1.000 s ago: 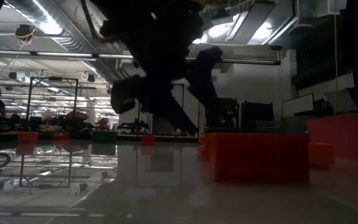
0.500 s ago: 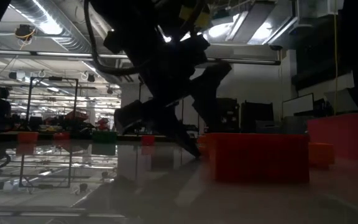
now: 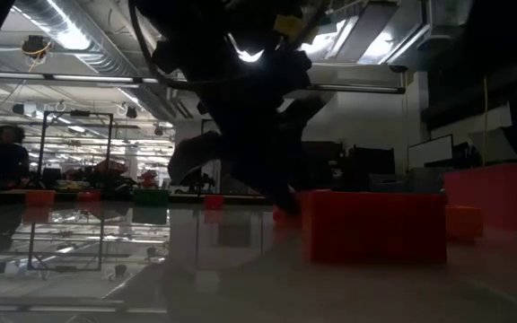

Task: Sort blocks
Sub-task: Put the orange game piece into the black bin, then put the green game piece into the blue bin

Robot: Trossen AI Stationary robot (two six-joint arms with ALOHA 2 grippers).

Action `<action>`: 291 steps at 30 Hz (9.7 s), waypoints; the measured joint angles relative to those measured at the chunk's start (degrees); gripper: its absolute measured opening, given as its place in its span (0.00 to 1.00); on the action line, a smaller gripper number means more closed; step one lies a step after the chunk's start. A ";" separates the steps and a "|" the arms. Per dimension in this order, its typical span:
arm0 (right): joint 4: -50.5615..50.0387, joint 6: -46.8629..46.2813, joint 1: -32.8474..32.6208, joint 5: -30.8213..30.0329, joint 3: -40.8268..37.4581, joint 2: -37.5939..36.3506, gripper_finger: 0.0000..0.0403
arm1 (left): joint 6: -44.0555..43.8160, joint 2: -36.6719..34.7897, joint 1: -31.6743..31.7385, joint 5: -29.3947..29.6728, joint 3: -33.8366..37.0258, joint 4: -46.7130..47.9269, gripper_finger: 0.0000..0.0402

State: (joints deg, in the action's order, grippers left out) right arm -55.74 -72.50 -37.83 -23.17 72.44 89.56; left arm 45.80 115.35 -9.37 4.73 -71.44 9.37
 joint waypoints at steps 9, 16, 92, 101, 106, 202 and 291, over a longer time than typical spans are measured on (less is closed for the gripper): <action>8.00 17.52 0.01 -6.28 0.00 1.58 0.53 | -15.68 0.37 0.62 -0.65 -7.32 0.55 0.22; 7.30 19.46 0.01 -7.33 0.00 3.61 0.53 | -20.55 0.35 0.85 -0.52 -12.66 0.48 0.22; -8.81 27.64 8.36 -1.33 3.06 4.17 0.23 | -26.10 -1.96 -11.82 32.88 -14.14 11.27 0.44; -31.77 32.68 23.78 -8.19 5.77 0.55 0.24 | -46.62 -9.10 -8.05 32.54 -13.92 37.70 0.44; -32.94 41.31 36.78 -11.20 5.40 0.52 0.24 | -48.18 -11.46 -3.76 32.29 -10.30 45.63 0.44; 25.23 54.53 17.63 8.24 5.35 2.44 0.62 | -37.77 -27.91 1.44 -9.83 21.99 -27.03 0.19; -28.22 -13.10 -17.28 21.21 13.16 5.79 0.38 | -50.33 -10.01 -17.46 4.99 21.95 -44.49 0.50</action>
State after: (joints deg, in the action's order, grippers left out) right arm -83.96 -85.60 -55.11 -1.96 85.60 95.35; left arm -4.54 105.34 -26.82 9.73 -49.50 -35.12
